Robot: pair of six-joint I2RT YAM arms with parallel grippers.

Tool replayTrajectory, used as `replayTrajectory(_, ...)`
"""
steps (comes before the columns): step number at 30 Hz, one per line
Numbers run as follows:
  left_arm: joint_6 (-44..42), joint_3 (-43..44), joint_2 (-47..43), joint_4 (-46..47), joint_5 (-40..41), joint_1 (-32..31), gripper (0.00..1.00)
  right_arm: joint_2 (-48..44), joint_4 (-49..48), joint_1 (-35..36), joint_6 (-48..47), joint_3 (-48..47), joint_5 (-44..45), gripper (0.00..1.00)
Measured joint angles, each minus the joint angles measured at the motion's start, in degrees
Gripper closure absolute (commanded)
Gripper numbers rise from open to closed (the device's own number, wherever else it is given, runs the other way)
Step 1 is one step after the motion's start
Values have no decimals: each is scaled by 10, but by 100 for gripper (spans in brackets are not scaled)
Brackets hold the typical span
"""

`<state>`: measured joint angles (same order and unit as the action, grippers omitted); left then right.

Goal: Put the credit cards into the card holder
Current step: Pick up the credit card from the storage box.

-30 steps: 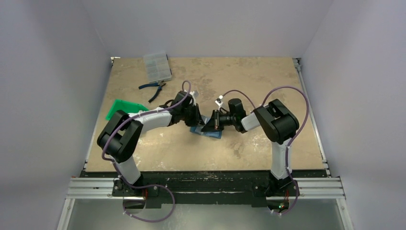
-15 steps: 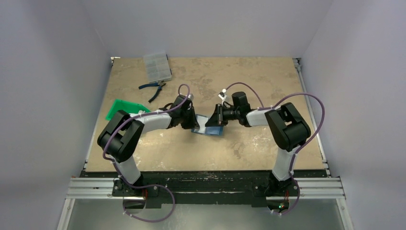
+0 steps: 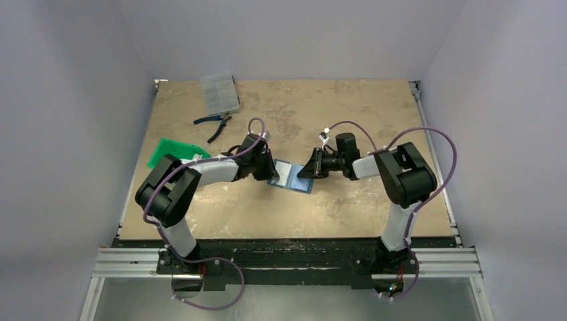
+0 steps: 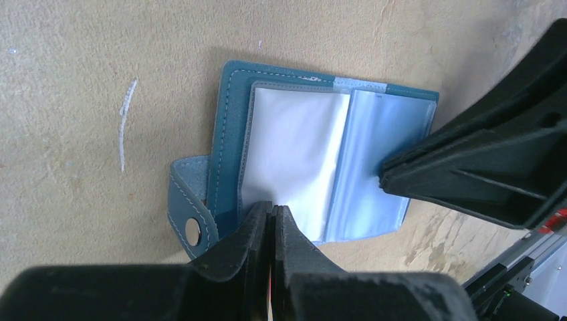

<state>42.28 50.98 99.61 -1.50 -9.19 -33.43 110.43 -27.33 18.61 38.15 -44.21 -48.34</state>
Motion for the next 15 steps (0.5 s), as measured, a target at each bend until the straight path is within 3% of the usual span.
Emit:
replayTrajectory(6,0,0,0,1,-4,0,100,-70,67,13,-18,-19,22,79)
replayTrajectory(10,1,-3,0,6,-6,0,100,-57,32,18,-3,-23,6,80)
replayTrajectory(15,1,-12,-2,21,-8,1,100,-11,-35,15,24,39,-10,80)
